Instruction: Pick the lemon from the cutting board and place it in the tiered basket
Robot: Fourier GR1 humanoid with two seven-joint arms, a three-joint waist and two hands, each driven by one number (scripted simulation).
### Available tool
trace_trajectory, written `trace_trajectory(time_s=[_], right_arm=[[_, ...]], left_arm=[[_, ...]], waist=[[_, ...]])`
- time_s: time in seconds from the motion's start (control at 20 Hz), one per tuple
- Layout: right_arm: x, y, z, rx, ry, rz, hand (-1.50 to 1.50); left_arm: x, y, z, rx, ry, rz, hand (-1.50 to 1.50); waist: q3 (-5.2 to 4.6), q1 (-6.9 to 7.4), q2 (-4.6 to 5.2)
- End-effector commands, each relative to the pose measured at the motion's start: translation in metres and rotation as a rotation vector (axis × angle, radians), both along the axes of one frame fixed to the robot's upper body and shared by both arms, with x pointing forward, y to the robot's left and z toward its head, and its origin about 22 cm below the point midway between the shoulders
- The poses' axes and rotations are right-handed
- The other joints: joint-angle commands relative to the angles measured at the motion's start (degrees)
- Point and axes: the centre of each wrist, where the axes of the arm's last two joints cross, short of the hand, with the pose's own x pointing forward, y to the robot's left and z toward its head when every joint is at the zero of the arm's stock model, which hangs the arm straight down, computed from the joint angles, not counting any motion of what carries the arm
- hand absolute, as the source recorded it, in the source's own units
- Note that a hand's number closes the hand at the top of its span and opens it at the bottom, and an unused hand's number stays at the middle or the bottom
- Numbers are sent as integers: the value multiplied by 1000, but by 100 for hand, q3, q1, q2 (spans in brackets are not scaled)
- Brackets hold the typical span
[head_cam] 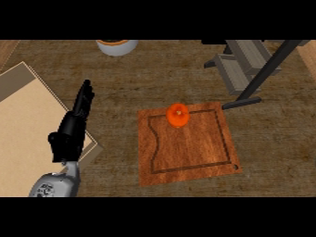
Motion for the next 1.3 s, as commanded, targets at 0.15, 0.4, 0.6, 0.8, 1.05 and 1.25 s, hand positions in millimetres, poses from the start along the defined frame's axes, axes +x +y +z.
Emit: trace_trajectory(time_s=[0.15, 0.4, 0.6, 0.8, 1.05, 1.25], right_arm=[[28, -22, 45, 242, 64, -59, 150], [40, -4, 48, 185, 26, -91, 150], [63, -13, 40, 138, 4, -156, 150], [82, -23, 17, 118, -9, -171, 150], [107, -38, 6, 44, -5, -186, 150], [125, -75, -13, 50, 12, -191, 150]], left_arm=[[6, 7, 0, 1, -7, -6, 0], [10, -12, -5, 5, -10, -5, 0], [-4, 0, -13, 3, -9, -17, 0], [5, -4, 4, -2, -15, -27, 0], [14, 6, -2, -14, -6, -18, 0], [5, 2, -4, -7, -5, -11, 0]], waist=[[2, 70, 47], [5, 55, 67], [4, 147, 96], [9, 123, 93], [5, 106, 104], [8, 126, 96]])
